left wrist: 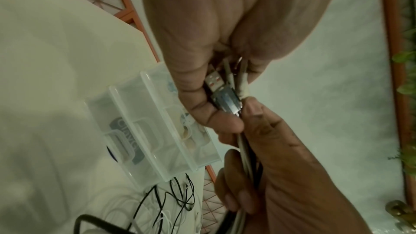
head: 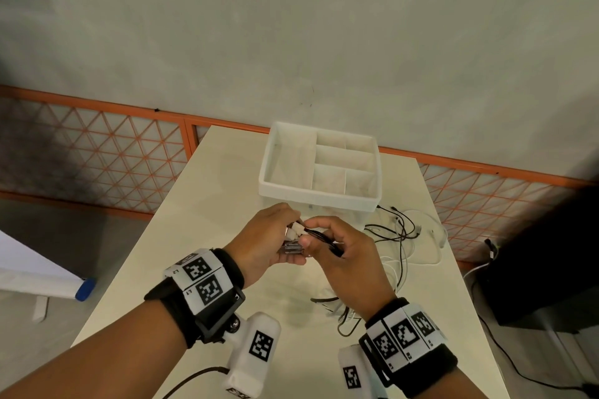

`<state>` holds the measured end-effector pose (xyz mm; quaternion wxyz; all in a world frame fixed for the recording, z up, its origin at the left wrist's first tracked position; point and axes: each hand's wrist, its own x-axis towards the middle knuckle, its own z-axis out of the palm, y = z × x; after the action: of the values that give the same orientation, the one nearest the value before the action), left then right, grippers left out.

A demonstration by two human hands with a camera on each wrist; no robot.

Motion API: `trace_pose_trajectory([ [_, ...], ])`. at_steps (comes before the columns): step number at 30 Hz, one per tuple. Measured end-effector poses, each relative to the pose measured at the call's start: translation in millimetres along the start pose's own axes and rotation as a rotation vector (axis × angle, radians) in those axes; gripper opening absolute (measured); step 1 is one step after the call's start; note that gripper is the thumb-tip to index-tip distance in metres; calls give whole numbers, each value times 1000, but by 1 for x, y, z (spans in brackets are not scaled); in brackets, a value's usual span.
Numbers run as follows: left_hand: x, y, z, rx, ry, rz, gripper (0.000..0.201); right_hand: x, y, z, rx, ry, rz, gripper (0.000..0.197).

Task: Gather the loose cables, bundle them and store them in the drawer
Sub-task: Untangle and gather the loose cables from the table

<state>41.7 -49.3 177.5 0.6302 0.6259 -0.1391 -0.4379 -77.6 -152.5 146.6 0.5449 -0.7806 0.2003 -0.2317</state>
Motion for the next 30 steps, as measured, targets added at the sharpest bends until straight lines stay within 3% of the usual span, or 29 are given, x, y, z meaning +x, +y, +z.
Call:
trace_pose_trajectory([
  [4, -2, 0, 4, 59, -23, -36, 18, -1, -1, 3, -17, 46, -31, 6],
  [7, -1, -4, 3, 139, 2, 16, 24, -1, -2, 5, -72, 62, 1, 17],
  [13, 1, -1, -12, 152, 133, 161, 20, 3, 12, -11, -135, -143, 215, 39],
  [15, 1, 0, -25, 122, 164, 113, 18, 1, 20, -20, -156, -137, 251, 40],
  [17, 1, -4, -37, 119, 120, -36, 17, 0, 24, -25, -219, -116, 231, 34],
  [19, 3, -12, -43, 314, 84, -160, 32, 1, 19, -25, -281, -104, 172, 29],
  [21, 6, -15, -41, 655, 149, -35, 44, 4, 7, -18, -364, -149, 103, 26],
  [22, 5, -11, -35, 712, 177, 90, 45, 5, 0, -13, -405, -180, 75, 24],
  [24, 2, -3, -18, 659, 84, 232, 47, 6, -12, -4, -458, -233, -1, 21],
  [27, -3, 1, 5, 737, -60, 252, 64, 10, -34, 1, -383, -203, -81, 24],
  [30, -2, 5, 6, 749, 13, 274, 67, 16, -42, -13, -255, -140, -62, 21],
])
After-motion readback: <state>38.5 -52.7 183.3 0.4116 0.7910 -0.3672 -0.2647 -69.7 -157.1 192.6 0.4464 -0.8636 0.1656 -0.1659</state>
